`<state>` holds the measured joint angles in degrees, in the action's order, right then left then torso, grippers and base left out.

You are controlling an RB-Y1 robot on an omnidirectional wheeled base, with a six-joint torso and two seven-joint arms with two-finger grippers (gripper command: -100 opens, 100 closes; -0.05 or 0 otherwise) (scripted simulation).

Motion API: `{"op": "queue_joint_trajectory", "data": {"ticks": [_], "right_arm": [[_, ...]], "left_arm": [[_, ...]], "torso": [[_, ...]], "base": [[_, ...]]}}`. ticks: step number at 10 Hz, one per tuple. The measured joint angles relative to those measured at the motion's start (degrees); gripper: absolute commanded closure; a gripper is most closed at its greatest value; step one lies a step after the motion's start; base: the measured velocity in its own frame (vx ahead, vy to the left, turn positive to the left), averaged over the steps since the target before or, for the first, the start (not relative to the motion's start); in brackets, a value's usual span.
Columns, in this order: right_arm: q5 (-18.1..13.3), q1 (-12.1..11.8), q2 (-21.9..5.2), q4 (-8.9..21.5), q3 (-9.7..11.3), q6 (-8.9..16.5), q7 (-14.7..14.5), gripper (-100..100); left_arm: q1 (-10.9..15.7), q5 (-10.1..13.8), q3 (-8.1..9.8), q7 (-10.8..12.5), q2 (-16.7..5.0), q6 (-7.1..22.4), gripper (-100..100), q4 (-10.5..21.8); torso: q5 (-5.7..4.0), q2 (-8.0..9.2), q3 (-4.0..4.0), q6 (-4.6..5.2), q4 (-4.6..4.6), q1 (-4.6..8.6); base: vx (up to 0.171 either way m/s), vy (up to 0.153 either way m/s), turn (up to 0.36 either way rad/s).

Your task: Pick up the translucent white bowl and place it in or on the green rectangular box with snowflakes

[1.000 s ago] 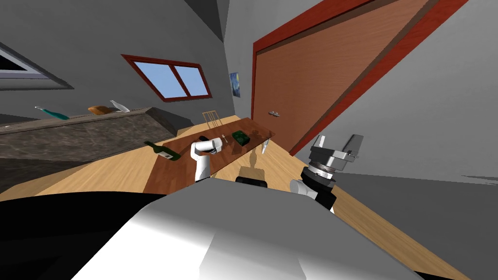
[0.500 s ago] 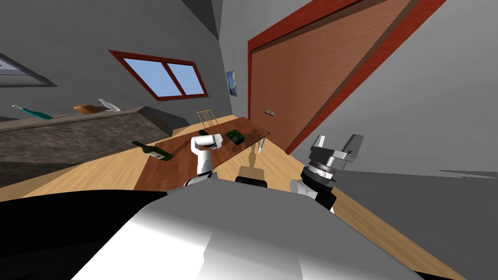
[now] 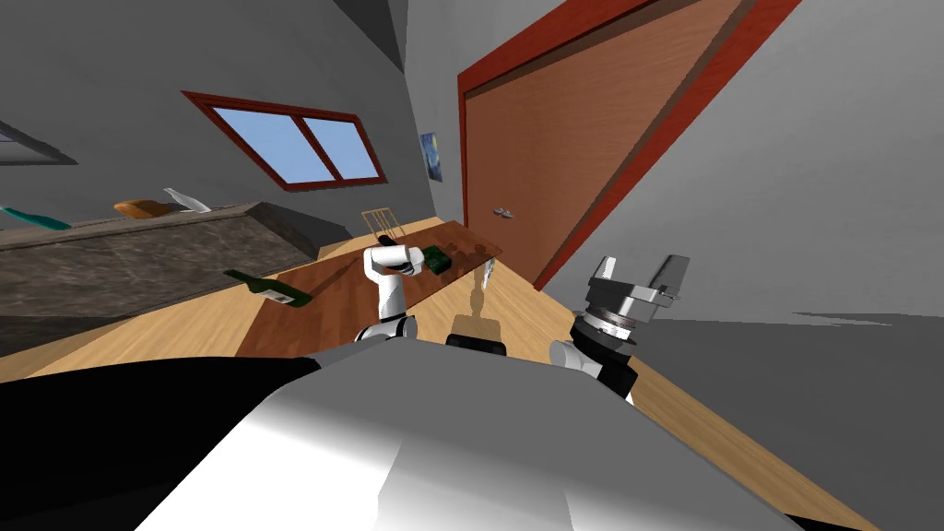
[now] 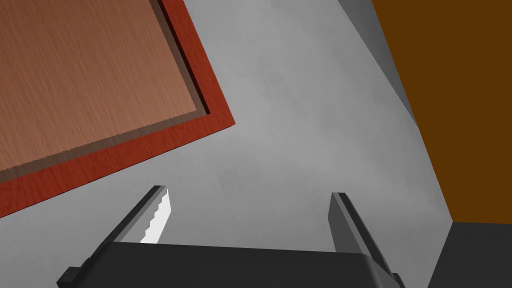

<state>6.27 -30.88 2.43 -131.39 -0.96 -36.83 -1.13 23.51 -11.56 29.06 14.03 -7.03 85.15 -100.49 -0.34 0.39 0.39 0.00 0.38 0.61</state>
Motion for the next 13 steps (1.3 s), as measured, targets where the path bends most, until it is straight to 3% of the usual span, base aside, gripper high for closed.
{"op": "queue_joint_trajectory", "data": {"ticks": [4,7,10,13], "right_arm": [[0.0,0.0,0.0,0.0,0.0,0.0,0.0,0],[0.0,-0.01,-0.01,0.0,-0.01,0.0,0.0,0],[0.0,-0.02,-0.02,0.0,-0.02,0.0,0.0,0],[0.0,-0.02,-0.03,0.0,-0.03,0.0,0.0,0]], "left_arm": [[5.74,-1.22,0.7,-0.71,-0.58,4.28,100,-0.03],[9.16,-2.06,1.04,-1.13,-0.67,7.09,100,0.04],[11.92,-2.47,1.21,-1.08,-0.98,10.05,100,0.84],[12.49,-2.01,1.32,-0.44,-1.85,12.66,100,1.27]], "torso": [[-0.08,0.03,0.05,-0.01,0.06,0.11],[-0.09,0.03,0.09,-0.07,0.13,-0.13],[0.02,-0.38,-0.14,-0.15,0.06,-0.72],[0.1,-0.29,-0.08,-0.24,0.1,-1.11]], "base": [[0.027,-0.176,-0.029],[0.078,-0.105,-0.007],[0.177,0.024,0.029],[0.174,0.095,0.039]]}}
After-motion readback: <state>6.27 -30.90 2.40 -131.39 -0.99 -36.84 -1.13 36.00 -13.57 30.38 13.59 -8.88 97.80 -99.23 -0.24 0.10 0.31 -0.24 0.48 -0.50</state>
